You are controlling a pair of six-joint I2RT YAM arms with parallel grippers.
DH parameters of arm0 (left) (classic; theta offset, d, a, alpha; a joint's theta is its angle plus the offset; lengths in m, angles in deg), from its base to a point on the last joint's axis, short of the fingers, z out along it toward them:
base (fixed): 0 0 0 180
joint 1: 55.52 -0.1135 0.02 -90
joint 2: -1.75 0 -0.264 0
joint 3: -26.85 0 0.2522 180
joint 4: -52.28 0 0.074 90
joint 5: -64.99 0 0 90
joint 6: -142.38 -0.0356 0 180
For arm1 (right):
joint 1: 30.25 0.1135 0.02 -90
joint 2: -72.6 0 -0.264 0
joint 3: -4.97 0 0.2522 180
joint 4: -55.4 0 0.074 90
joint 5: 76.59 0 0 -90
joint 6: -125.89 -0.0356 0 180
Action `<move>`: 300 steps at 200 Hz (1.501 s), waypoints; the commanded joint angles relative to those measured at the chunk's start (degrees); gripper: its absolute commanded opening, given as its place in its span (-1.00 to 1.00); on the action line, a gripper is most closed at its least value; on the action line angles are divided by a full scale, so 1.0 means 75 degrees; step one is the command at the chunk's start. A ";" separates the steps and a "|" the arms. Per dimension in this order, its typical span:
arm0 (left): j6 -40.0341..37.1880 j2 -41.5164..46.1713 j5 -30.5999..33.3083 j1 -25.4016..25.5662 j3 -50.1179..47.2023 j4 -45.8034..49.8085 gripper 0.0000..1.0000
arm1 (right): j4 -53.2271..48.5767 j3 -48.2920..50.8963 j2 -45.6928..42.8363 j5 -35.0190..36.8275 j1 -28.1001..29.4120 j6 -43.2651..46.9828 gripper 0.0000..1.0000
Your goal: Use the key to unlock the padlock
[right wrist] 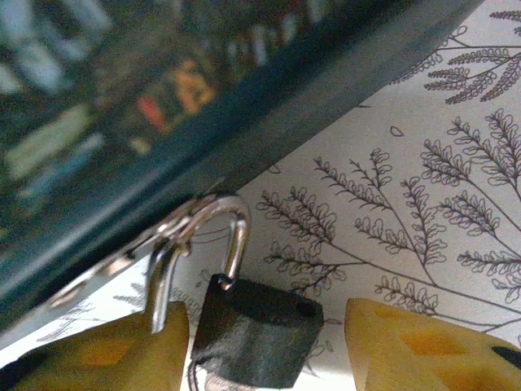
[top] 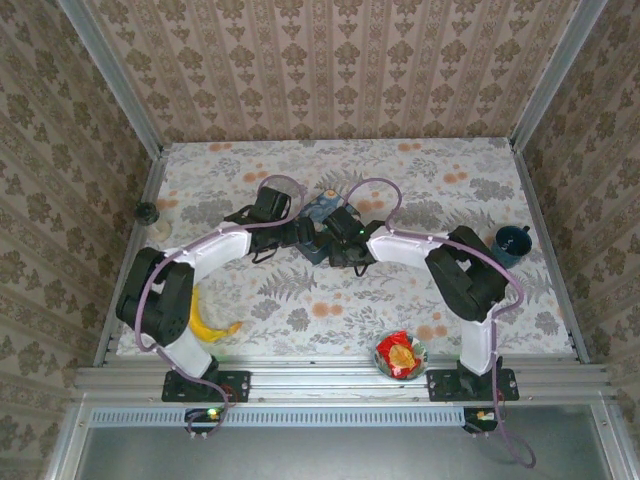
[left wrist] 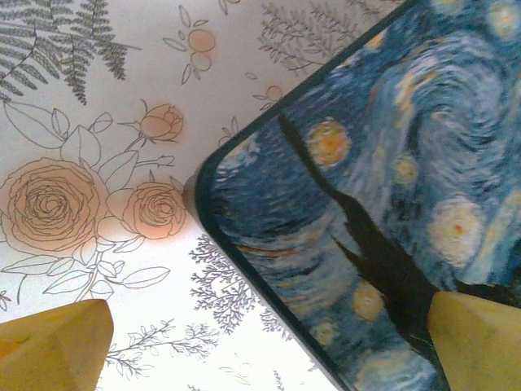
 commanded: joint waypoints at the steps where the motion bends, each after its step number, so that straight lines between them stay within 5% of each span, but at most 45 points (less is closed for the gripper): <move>1: -0.0084 -0.0185 -0.0045 -0.0092 -0.0066 0.0153 1.00 | -0.0586 -0.0208 0.0220 0.0436 0.0035 0.0116 0.03; 146: -0.0835 0.0266 0.0366 0.0125 0.0484 0.0330 1.00 | -0.0391 -0.0017 -0.0331 0.0322 0.0024 0.0279 -0.89; 209: -0.1487 -0.0409 0.1406 0.0802 0.0953 0.0696 1.00 | -0.0120 0.0175 -0.0576 0.0028 0.0021 -0.0166 -1.00; 300: -0.1473 -0.0449 0.1654 0.0816 0.0619 0.0947 1.00 | 0.0554 0.0605 -0.0789 -0.0229 -0.0058 -0.0958 -1.00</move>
